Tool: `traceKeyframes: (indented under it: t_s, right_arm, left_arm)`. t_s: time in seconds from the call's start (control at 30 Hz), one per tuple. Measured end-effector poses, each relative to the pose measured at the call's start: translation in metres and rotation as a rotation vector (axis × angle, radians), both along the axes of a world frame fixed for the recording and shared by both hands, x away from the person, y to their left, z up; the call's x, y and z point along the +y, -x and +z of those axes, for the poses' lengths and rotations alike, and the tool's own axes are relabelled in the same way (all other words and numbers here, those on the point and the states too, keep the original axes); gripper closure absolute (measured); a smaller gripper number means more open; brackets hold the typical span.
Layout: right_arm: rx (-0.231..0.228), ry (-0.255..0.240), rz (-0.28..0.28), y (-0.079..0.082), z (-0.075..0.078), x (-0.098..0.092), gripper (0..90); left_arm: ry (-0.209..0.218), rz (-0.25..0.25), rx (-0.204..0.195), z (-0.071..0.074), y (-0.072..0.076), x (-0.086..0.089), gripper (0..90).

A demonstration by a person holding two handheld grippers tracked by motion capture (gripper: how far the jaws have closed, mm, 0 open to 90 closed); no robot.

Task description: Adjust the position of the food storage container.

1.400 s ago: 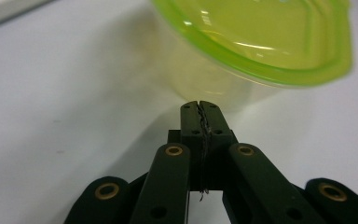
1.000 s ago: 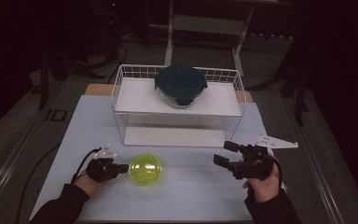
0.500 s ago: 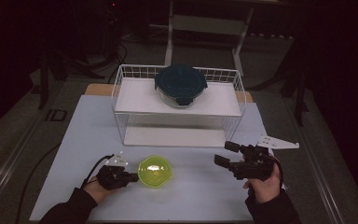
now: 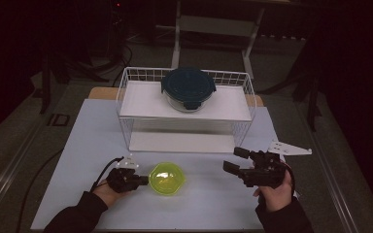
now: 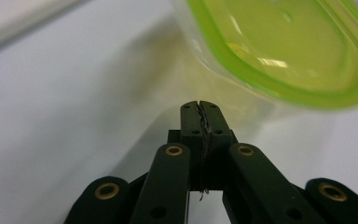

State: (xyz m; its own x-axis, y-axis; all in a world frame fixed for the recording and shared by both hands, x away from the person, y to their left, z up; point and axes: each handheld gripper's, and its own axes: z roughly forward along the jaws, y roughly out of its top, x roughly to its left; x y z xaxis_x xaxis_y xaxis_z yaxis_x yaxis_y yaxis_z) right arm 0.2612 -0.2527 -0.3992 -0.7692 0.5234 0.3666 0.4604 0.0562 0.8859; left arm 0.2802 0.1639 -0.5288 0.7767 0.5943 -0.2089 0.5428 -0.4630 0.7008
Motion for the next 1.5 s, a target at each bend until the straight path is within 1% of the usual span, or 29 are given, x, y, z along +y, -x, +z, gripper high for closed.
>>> traceKeyframes:
  t_s: [0.07, 0.17, 0.27, 0.3, 0.5, 0.57, 0.77, 0.9, 0.97, 1.0, 1.07, 1.17, 1.2, 1.23, 1.3, 1.43, 1.5]
  right_arm:
    - [0.002, 0.002, 0.0, 0.0, 0.0, 0.0, 18.2]
    - [0.001, 0.005, -0.001, 0.0, 0.0, 0.001, 18.2]
    - [-0.004, 0.008, -0.002, 0.0, 0.001, 0.001, 18.2]
    - [-0.004, 0.008, -0.002, 0.0, 0.001, 0.001, 18.2]
    - [0.0, 0.005, -0.008, 0.001, 0.0, -0.002, 18.2]
    - [-0.002, 0.007, -0.009, 0.001, -0.001, -0.002, 18.2]
    - [-0.005, 0.012, -0.011, 0.001, -0.002, -0.002, 18.2]
    - [-0.007, 0.014, -0.011, 0.002, -0.001, -0.001, 18.2]
    - [-0.008, 0.004, -0.01, 0.002, -0.001, -0.002, 18.2]
    - [-0.009, 0.003, -0.011, 0.002, -0.002, -0.002, 18.3]
    - [-0.011, 0.007, -0.012, 0.003, -0.002, -0.003, 18.3]
    - [-0.013, 0.013, -0.015, 0.003, -0.002, -0.003, 18.3]
    - [-0.013, 0.011, -0.015, 0.003, -0.002, -0.003, 18.2]
    - [-0.011, 0.01, -0.013, 0.002, -0.003, -0.004, 18.2]
    - [-0.01, 0.013, -0.013, 0.002, -0.003, -0.004, 18.2]
    - [-0.008, 0.012, -0.011, 0.001, -0.004, -0.003, 18.4]
    - [-0.008, 0.019, -0.01, 0.002, -0.005, -0.002, 18.4]
  left_arm:
    - [0.01, 0.004, 0.002, 0.0, -0.005, -0.003, 88.9]
    - [0.004, -0.015, 0.011, -0.002, -0.008, -0.009, 88.9]
    - [-0.002, -0.037, 0.016, -0.003, -0.004, -0.013, 88.9]
    - [-0.002, -0.037, 0.016, -0.003, -0.004, -0.013, 88.9]
    - [-0.001, -0.077, 0.034, -0.003, 0.008, -0.024, 88.8]
    - [0.0, -0.1, 0.038, -0.003, 0.009, -0.028, 88.9]
    - [-0.006, -0.132, 0.048, -0.004, 0.012, -0.042, 88.8]
    - [0.003, -0.137, 0.059, -0.006, 0.012, -0.05, 88.8]
    - [0.001, -0.142, 0.058, -0.006, 0.012, -0.054, 88.8]
    - [0.007, -0.142, 0.063, -0.007, 0.011, -0.056, 88.8]
    - [0.01, -0.139, 0.067, -0.007, 0.011, -0.06, 88.8]
    - [0.014, -0.148, 0.069, -0.008, 0.01, -0.065, 88.8]
    - [0.009, -0.16, 0.067, -0.008, 0.009, -0.068, 88.8]
    - [0.016, -0.154, 0.07, -0.009, 0.01, -0.071, 88.8]
    - [0.015, -0.163, 0.072, -0.009, 0.009, -0.075, 88.8]
    - [0.033, -0.165, 0.076, -0.008, 0.006, -0.082, 88.7]
    - [0.033, -0.167, 0.075, -0.008, 0.005, -0.084, 88.7]
